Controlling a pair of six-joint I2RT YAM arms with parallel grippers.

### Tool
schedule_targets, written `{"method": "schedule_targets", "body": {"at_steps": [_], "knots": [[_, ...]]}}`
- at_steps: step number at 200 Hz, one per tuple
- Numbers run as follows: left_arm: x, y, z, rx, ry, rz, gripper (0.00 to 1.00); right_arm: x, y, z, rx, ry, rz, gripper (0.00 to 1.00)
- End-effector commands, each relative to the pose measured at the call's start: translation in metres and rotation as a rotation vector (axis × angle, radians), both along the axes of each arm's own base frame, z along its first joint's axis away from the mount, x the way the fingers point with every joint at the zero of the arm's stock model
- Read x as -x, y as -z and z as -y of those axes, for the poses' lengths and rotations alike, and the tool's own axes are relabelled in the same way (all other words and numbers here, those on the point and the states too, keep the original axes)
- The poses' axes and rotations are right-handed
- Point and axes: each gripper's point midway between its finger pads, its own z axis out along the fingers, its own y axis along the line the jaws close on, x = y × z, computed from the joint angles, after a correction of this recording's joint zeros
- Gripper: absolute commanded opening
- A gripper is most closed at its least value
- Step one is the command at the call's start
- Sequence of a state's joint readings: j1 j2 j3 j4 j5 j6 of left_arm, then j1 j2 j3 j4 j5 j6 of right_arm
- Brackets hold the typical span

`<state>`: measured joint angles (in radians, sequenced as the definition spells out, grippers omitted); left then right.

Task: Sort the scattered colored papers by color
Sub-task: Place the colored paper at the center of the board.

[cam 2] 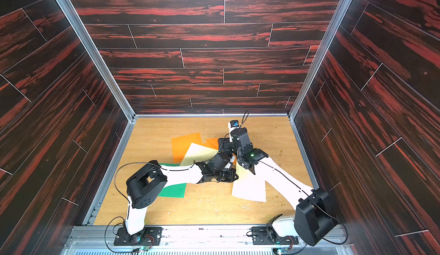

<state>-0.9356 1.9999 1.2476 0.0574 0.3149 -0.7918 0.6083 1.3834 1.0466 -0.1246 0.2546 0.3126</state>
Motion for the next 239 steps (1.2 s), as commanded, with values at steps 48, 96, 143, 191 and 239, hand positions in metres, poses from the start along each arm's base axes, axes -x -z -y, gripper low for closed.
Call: {"method": "schedule_targets", "body": {"at_steps": [48,96,143,191,239], "knots": [[-0.019,-0.025,-0.049,0.017,-0.033,0.018,0.00,0.011,0.023,0.001,0.053,-0.048,-0.030,0.91],[-0.019,-0.013,-0.043,0.032,-0.010,-0.021,0.00,0.014,0.013,-0.011,0.011,-0.113,-0.007,0.91],[-0.024,-0.014,-0.043,0.039,-0.013,-0.019,0.00,0.022,-0.007,-0.024,-0.031,-0.208,0.032,0.91],[-0.031,-0.011,-0.048,0.046,-0.023,-0.029,0.00,0.036,-0.034,-0.026,-0.080,-0.260,0.090,0.91],[-0.036,-0.017,-0.047,0.070,-0.034,-0.026,0.00,0.041,-0.031,-0.015,-0.060,-0.234,0.087,0.91]]}}
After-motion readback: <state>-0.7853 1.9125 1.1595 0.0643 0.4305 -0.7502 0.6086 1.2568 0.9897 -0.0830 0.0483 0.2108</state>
